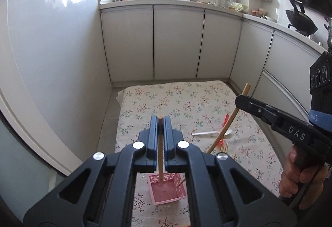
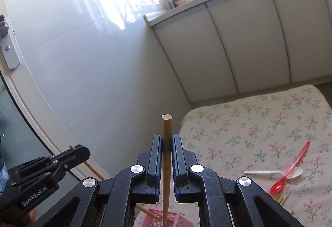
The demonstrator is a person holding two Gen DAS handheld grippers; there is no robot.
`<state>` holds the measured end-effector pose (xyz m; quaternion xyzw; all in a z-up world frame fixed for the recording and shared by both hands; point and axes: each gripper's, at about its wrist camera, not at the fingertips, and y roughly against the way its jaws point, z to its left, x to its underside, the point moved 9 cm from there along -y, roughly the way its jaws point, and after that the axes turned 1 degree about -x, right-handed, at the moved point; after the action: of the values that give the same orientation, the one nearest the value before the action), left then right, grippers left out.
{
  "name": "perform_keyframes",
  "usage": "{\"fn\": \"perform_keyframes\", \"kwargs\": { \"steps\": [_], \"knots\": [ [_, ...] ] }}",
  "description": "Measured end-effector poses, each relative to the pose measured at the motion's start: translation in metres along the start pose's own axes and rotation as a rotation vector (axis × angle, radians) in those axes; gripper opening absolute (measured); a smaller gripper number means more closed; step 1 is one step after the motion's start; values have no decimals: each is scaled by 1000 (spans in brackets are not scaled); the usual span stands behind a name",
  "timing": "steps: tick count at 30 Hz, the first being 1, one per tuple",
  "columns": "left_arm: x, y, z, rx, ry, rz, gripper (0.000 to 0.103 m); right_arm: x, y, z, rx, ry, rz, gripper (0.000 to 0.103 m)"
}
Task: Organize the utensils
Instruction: 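Lift the chopstick with the left tool and lower it into the pink holder, then open the left tool to drop the chopstick into the holder, then move the left tool back over the chopsticks and grasp another chopstick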
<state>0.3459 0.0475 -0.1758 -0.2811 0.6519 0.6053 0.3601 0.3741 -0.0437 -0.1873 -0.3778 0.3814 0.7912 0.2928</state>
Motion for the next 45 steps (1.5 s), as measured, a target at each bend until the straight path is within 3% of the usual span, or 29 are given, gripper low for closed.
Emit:
{"fn": "perform_keyframes", "kwargs": {
  "steps": [9, 15, 16, 18, 27, 35, 39, 45],
  "knots": [
    [30, -42, -5, 66, 19, 147, 5, 47, -52, -18, 25, -20, 123, 8],
    [32, -43, -11, 111, 47, 140, 6, 60, -60, -20, 10, -35, 163, 12],
    [31, -41, -12, 116, 55, 130, 8, 60, -59, -20, 6, -43, 167, 15],
    [27, -40, -12, 136, 73, 120, 26, 58, -58, -21, -2, -61, 178, 22],
    [27, -24, -18, 144, 130, 112, 65, 33, -16, -36, 24, -87, 161, 46],
    [37, -1, -36, 125, 74, 103, 80, 43, 33, -83, 158, -120, 236, 65],
    [46, 9, -48, 113, 4, 122, 81, 63, 55, -109, 209, -166, 302, 70],
    [87, 6, -85, 153, -109, 230, 82, 96, 81, -141, 317, -173, 379, 74]
  ]
}}
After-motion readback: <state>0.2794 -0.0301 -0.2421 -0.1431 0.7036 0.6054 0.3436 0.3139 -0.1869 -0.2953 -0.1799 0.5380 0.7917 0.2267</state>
